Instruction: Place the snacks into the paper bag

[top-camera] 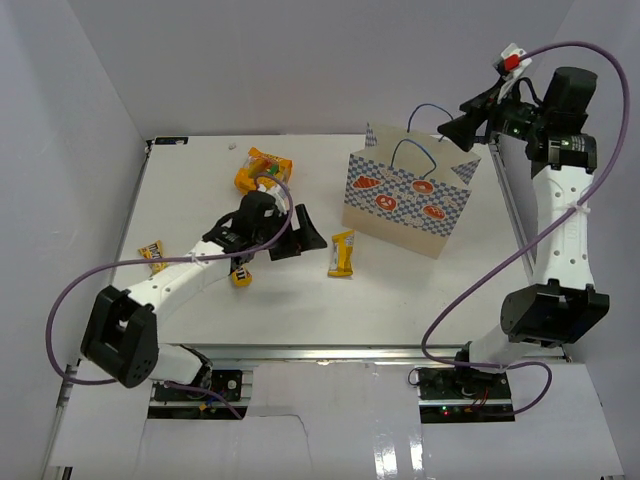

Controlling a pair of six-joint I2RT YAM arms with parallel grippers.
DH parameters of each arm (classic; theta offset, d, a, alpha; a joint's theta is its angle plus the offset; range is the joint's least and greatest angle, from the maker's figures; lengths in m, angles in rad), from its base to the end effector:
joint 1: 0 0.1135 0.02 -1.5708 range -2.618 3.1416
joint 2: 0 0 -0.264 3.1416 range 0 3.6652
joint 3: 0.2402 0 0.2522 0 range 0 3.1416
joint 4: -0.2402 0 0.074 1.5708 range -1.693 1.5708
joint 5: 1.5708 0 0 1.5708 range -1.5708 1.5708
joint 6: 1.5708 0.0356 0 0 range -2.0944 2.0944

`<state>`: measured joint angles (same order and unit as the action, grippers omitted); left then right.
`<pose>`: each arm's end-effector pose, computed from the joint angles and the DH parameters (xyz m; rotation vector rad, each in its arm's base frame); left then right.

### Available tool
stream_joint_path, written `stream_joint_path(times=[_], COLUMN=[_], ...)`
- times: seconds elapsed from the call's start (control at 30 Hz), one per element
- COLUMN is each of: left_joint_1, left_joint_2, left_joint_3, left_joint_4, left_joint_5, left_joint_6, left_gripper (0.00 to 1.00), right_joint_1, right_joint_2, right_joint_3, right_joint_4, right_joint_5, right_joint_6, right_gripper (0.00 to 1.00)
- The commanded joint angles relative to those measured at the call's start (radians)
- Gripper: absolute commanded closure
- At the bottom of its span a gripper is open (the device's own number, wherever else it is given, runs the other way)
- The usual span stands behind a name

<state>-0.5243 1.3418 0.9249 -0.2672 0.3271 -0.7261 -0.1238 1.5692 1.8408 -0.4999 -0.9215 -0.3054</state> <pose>0.2469 -0.1560 0.2582 -0.0550 2.4246 -0.9955 0.3335 -0.0129 0.4794 -0.7800 1.5494 0.5097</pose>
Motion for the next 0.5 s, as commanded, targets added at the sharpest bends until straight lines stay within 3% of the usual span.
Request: stream_joint_path(times=[0.0,0.1,0.2,0.37,0.47], left_joint_1=[-0.106,-0.193,-0.252,-0.286,-0.286], left_joint_2=[0.08,0.176,0.247,0.407,0.482], left_joint_3=[0.075,0.138,0.196,0.305,0.354], left_joint_4=[-0.021,-0.036,-0.038,-0.036,-0.04], left_joint_5=[-0.189,-0.31,-0.391,-0.516,-0.562], left_joint_6=[-0.038,-0.021,0.02,0.137,0.183], left_gripper=[0.06,0.07,0.07,0.07,0.08], right_joint_1=[-0.059,-0.095,-0.128,-0.148,-0.157], right_joint_2=[-0.087,-0.176,-0.295,-0.452,-0.475], right_joint_3=[0.066,-0.032,-0.231,-0.498,-0.554], right_joint_4=[-0.08,-0.164,-0.186,-0.189,-0.186], right_joint_5=[-0.001,0.025,0.044,0.058,0.036], right_joint_6=[0.019,-0.073,-0.162,-0.235,-0.228], right_gripper=[0.16,0.12,0.1,0.08,0.08])
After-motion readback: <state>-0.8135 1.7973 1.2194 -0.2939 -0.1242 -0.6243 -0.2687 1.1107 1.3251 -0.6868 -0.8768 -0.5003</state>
